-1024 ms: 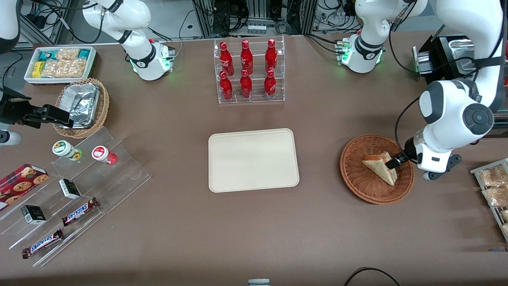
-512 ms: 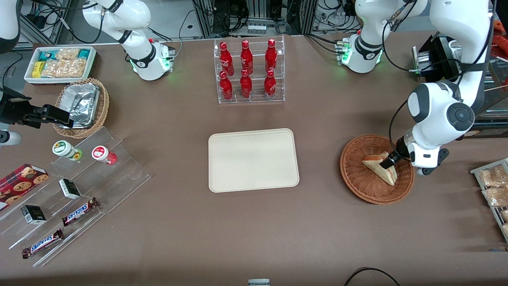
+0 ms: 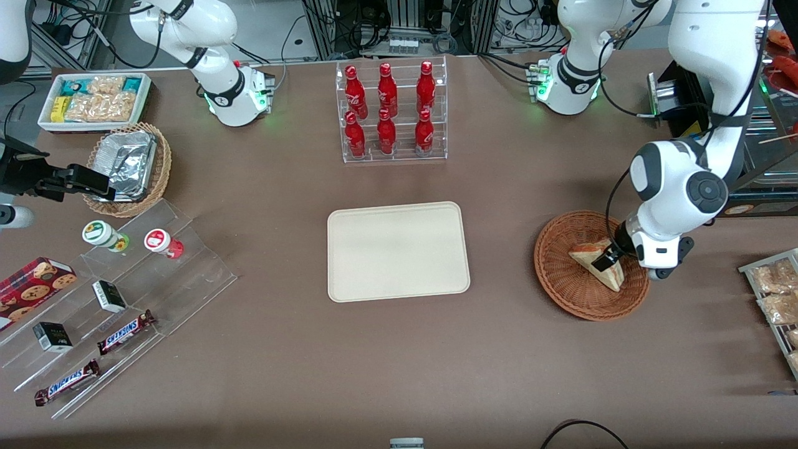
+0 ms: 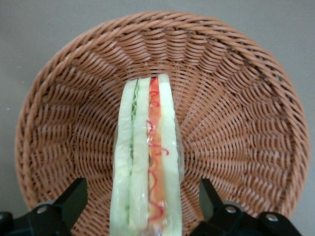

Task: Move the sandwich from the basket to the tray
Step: 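Lower the open left gripper around the sandwich and close it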

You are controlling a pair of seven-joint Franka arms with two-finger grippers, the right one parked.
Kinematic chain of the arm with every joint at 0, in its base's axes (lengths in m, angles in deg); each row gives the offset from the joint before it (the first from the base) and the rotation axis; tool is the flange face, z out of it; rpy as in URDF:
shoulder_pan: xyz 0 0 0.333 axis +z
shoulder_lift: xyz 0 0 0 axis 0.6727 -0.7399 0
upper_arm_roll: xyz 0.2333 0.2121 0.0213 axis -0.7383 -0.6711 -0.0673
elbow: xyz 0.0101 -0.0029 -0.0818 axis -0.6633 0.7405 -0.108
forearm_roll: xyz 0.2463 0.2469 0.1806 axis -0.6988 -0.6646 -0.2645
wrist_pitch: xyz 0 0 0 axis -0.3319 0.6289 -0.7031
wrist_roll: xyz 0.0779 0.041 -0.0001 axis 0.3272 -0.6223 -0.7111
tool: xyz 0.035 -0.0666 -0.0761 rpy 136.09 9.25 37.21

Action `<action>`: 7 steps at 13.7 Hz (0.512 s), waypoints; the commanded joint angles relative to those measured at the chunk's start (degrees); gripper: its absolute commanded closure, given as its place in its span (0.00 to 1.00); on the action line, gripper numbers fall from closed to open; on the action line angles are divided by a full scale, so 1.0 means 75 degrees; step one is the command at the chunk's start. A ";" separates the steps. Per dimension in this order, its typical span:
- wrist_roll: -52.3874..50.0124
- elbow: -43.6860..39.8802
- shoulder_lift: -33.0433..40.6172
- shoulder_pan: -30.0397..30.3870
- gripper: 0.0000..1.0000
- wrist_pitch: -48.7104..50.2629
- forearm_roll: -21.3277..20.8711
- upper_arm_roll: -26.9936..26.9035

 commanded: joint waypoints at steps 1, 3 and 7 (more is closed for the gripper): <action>-0.0200 0.0019 -0.0199 -0.0020 0.01 -0.0262 0.0096 0.0025; -0.0714 0.0020 -0.0130 -0.0090 0.90 -0.0087 0.0084 0.0036; -0.0576 -0.0680 0.0257 -0.0102 1.00 0.1339 -0.0045 0.0083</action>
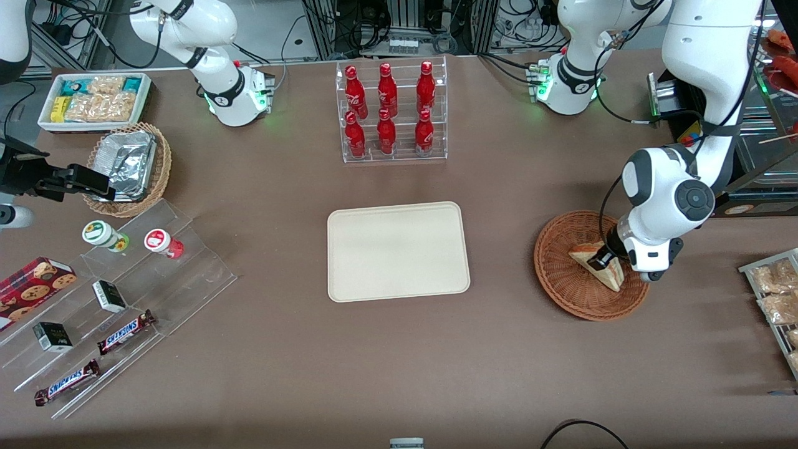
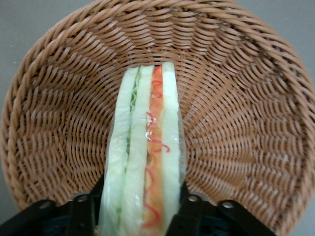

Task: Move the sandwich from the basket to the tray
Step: 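Lower the open left gripper around the sandwich and close it, then lift the sandwich with the left gripper and carry it toward the tray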

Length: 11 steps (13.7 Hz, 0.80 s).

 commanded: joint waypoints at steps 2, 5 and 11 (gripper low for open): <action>0.0590 -0.1061 0.0289 -0.0200 1.00 0.1584 -0.0063 0.0025; 0.1459 -0.1426 0.0254 -0.0621 1.00 0.1833 -0.0063 0.0049; 0.1497 -0.2444 -0.0564 -0.2553 1.00 0.1822 -0.0040 0.0072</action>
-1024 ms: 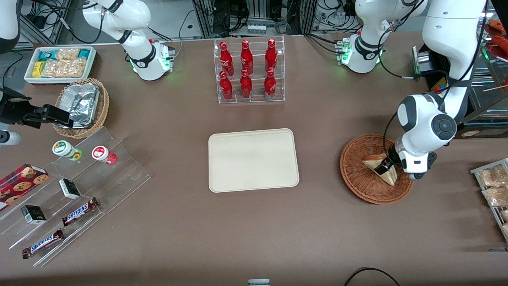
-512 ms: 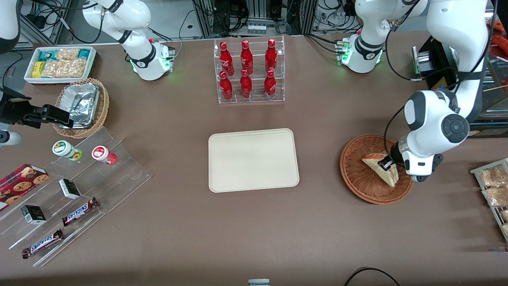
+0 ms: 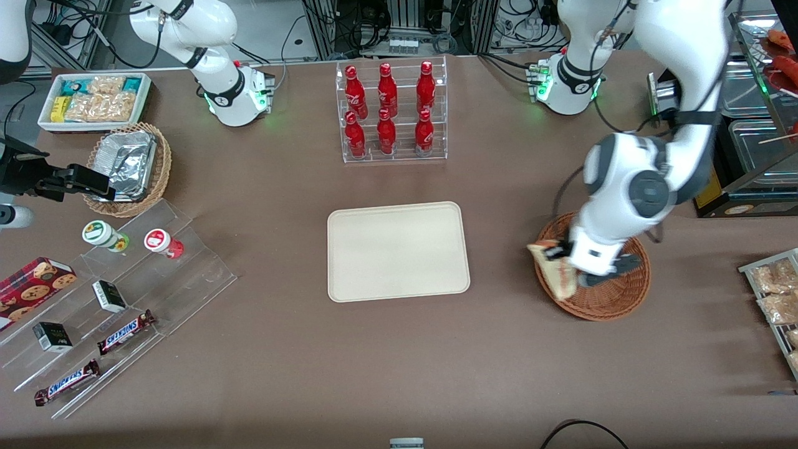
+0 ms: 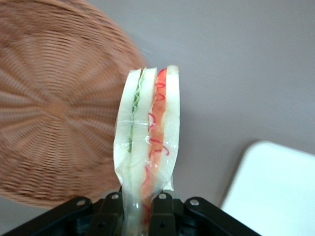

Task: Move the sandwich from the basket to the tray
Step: 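Lift the sandwich with the left gripper and carry it toward the tray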

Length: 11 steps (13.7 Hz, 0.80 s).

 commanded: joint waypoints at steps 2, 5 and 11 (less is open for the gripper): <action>-0.0122 -0.1318 -0.1128 -0.1275 1.00 0.0150 0.0039 -0.0087; -0.0846 -0.2396 -0.2065 -0.2154 1.00 0.0174 -0.0019 -0.0087; -0.1892 -0.3723 -0.3228 -0.3305 1.00 0.0407 0.0004 -0.0099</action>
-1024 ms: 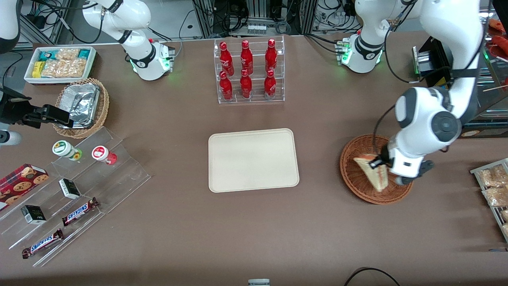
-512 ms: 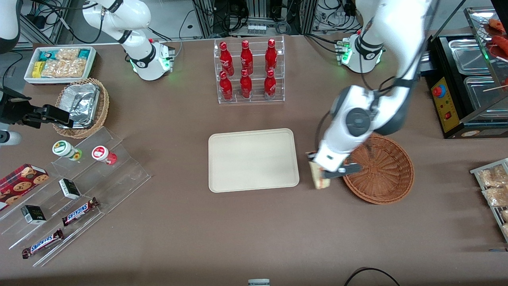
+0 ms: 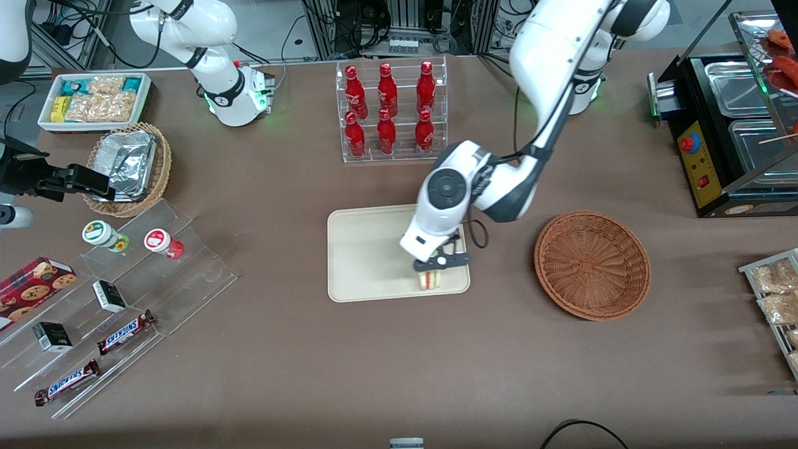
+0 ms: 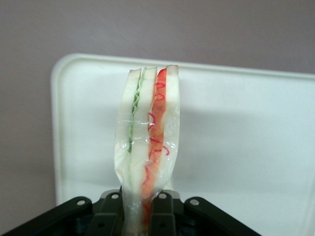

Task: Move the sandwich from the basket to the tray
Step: 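Lower the sandwich onto the cream tray and open the left gripper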

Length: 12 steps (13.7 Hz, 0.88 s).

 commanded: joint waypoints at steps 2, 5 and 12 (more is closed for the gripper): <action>-0.0371 -0.0883 -0.0566 -0.0469 1.00 0.0456 -0.0005 -0.0122; -0.0513 -0.1013 -0.0742 -0.0588 1.00 0.0607 -0.0017 -0.0122; -0.1063 -0.1200 -0.0988 -0.0693 0.56 0.0596 -0.0111 -0.0134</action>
